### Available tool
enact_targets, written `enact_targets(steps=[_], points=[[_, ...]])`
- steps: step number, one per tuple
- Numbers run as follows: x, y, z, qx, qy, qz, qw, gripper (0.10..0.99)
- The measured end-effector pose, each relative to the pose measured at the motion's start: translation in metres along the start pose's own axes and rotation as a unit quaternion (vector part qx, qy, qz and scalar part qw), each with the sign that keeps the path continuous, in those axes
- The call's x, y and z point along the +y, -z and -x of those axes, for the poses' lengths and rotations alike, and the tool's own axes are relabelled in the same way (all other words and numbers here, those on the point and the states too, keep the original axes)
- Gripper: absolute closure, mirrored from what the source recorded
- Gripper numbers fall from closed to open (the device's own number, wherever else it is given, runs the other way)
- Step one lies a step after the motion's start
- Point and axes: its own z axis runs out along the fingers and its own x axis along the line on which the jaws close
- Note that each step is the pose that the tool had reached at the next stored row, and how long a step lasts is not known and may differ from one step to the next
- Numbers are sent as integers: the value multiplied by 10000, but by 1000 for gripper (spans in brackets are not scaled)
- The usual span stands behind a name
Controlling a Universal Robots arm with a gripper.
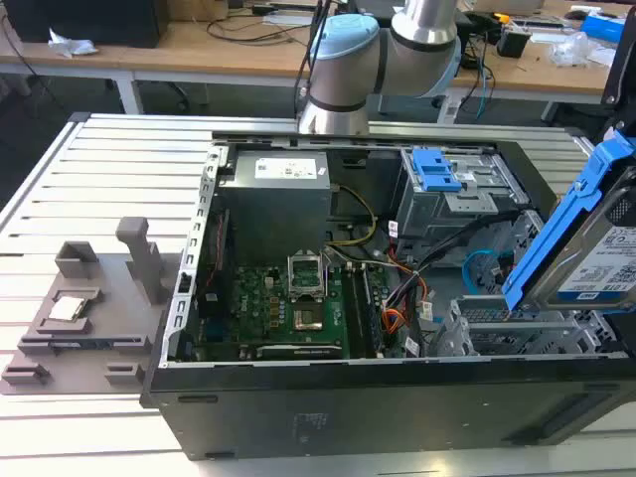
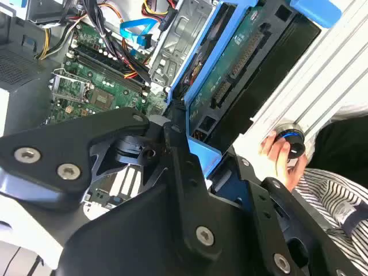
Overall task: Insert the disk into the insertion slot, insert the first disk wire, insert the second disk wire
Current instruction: 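Insert the disk into the insertion slot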
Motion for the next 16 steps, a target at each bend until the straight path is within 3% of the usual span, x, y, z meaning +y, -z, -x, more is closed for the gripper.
enact_targets(steps=[8, 12, 16], points=[[33, -85, -1, 0, -1, 0, 10000, 722], [100, -108, 2, 0, 0, 0, 10000, 722], [152, -111, 62, 0, 0, 0, 10000, 722]])
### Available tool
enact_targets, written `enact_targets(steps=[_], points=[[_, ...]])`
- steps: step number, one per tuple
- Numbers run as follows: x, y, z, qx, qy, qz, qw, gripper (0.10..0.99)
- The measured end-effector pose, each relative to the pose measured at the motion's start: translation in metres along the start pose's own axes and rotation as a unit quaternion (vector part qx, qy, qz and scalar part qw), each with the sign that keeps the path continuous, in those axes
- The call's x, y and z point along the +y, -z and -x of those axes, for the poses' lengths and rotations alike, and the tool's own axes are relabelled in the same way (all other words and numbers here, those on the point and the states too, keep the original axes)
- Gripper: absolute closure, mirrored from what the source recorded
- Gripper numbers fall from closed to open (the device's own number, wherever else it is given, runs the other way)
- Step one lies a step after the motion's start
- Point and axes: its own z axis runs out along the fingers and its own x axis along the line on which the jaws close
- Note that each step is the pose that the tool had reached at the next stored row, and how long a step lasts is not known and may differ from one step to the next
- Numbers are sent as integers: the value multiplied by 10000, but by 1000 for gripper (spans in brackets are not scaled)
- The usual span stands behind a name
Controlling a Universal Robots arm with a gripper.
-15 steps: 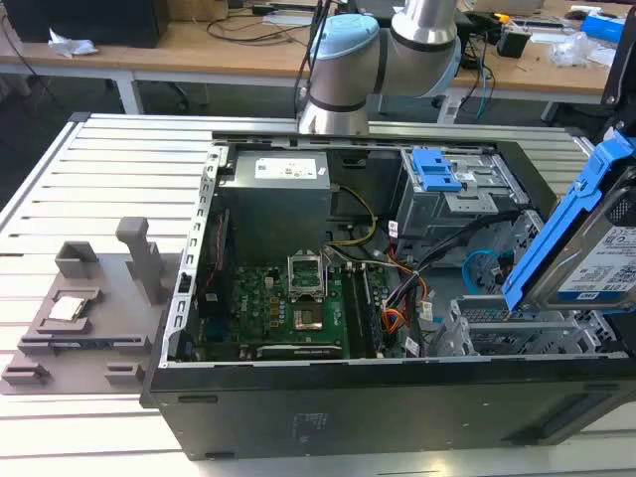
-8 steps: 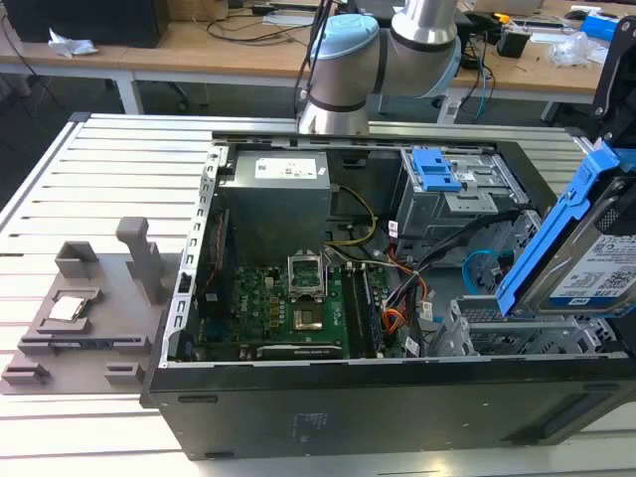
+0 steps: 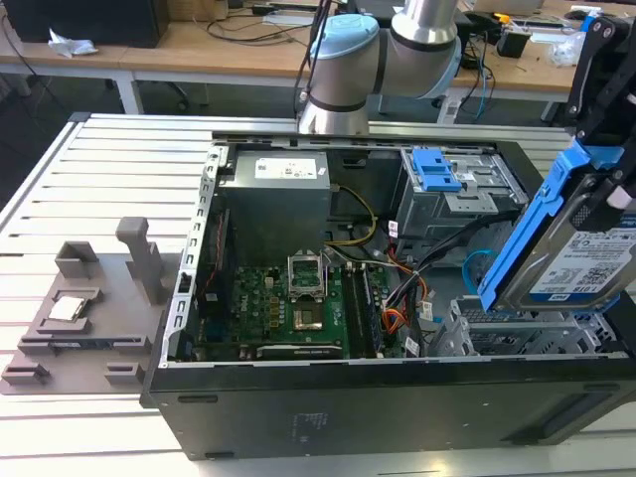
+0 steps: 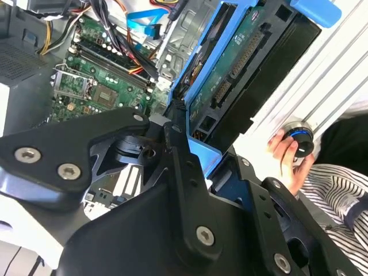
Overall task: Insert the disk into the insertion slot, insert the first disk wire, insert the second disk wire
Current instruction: 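Insert the disk into the insertion slot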
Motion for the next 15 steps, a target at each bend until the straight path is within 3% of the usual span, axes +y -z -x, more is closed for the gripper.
enact_targets(steps=[3, 10, 15], points=[[29, -2, 52, 0, 0, 0, 10000, 722], [56, -39, 55, 0, 0, 0, 10000, 722], [54, -45, 134, 0, 0, 0, 10000, 722]])
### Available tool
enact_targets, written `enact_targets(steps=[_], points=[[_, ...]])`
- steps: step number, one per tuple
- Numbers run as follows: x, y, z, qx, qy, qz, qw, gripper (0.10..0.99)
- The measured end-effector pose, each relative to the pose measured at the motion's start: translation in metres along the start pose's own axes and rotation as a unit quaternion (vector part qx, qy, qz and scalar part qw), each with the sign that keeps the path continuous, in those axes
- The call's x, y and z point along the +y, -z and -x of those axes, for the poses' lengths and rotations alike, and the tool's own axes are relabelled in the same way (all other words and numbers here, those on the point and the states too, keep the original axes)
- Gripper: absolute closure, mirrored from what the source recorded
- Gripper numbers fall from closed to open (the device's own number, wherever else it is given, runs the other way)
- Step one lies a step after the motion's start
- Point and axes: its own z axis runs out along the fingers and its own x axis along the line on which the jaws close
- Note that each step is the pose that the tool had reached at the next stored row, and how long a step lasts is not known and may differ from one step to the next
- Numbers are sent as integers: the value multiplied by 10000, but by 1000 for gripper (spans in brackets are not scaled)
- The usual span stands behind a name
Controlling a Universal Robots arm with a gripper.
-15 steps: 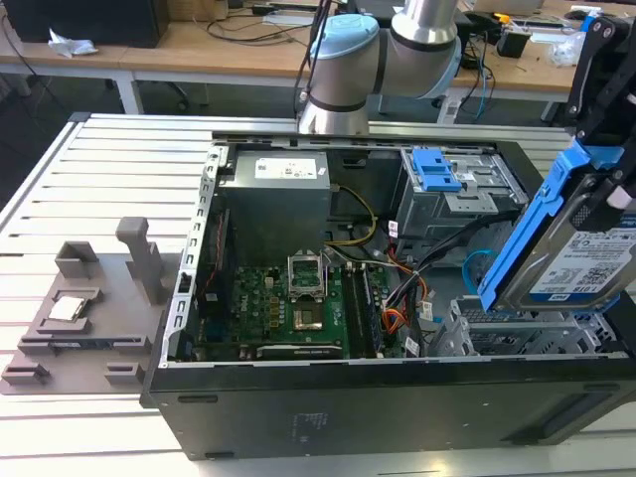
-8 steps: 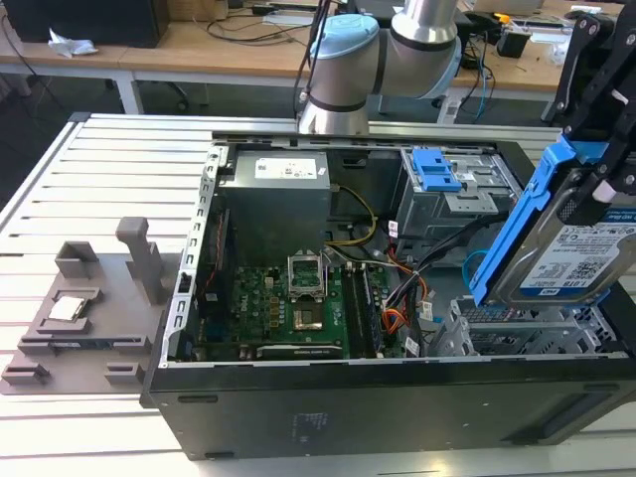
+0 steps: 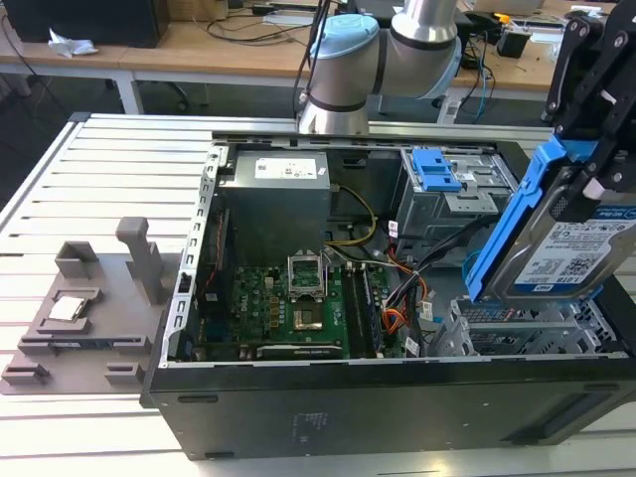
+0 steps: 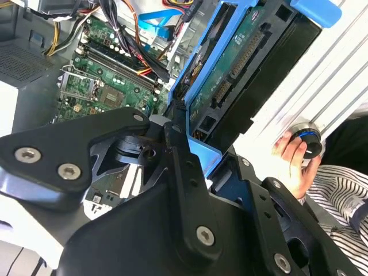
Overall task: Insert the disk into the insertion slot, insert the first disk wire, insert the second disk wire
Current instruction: 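Insert the disk into the insertion slot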
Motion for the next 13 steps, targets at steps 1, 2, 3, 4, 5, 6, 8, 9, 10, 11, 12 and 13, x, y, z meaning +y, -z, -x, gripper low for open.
enact_targets(steps=[1, 2, 3, 4, 5, 6, 8, 9, 10, 11, 12, 13], points=[[0, 1, 14, 1, 1, 0, 10000, 722], [-1, 0, 29, 1, 1, 0, 10000, 722], [0, 0, 40, 1, 1, 0, 10000, 722], [0, 0, 56, 2, 0, 0, 10000, 722], [0, 0, 77, 3, 0, 0, 10000, 722], [0, 1, 91, 3, 0, 0, 10000, 722], [0, 0, 113, 3, 0, 0, 10000, 722], [0, 0, 125, 4, 0, 0, 10000, 722], [0, 0, 138, 3, 0, 0, 10000, 722], [-1, 0, 149, 4, 0, 0, 10000, 722], [-1, -1, 161, 3, 0, 0, 10000, 722], [-1, -2, 175, 3, 0, 0, 10000, 722]])
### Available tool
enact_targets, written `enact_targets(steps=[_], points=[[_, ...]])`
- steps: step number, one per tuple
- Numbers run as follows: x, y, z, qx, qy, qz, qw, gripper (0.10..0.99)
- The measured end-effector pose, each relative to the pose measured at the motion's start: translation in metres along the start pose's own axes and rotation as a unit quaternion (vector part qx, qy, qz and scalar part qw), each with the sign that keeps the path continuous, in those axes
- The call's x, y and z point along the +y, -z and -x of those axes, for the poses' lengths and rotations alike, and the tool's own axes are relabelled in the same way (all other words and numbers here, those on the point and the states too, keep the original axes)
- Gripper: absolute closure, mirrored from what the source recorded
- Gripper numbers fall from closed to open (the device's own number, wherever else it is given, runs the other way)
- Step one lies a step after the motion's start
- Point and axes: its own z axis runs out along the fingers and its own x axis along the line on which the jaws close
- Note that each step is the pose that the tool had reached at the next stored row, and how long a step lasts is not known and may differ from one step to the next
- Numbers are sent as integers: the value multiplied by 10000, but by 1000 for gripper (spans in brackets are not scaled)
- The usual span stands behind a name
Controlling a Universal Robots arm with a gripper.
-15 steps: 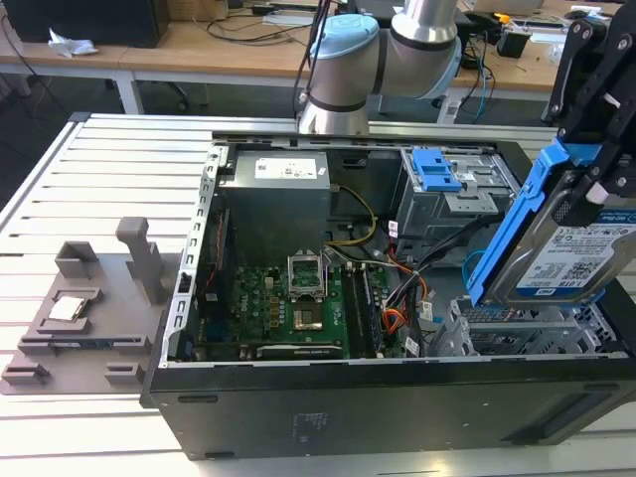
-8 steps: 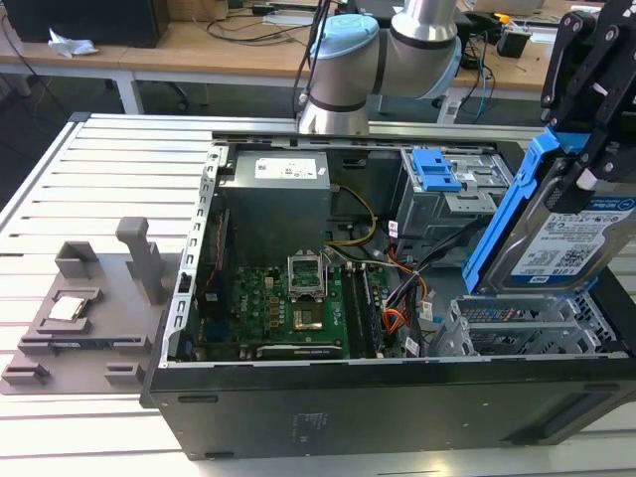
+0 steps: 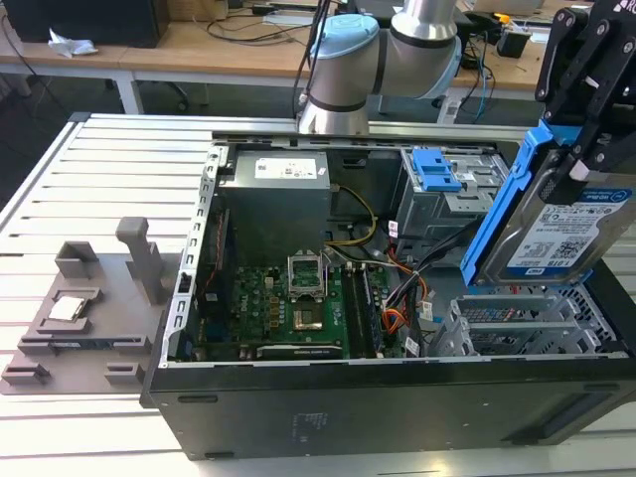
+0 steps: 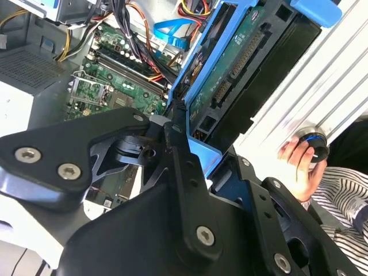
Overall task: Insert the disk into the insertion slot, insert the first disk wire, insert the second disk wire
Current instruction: 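Insert the disk into the insertion slot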
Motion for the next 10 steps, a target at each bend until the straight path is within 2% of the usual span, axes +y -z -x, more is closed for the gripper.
enact_targets(steps=[10], points=[[-1, -18, 93, 0, 0, 0, 10000, 722]])
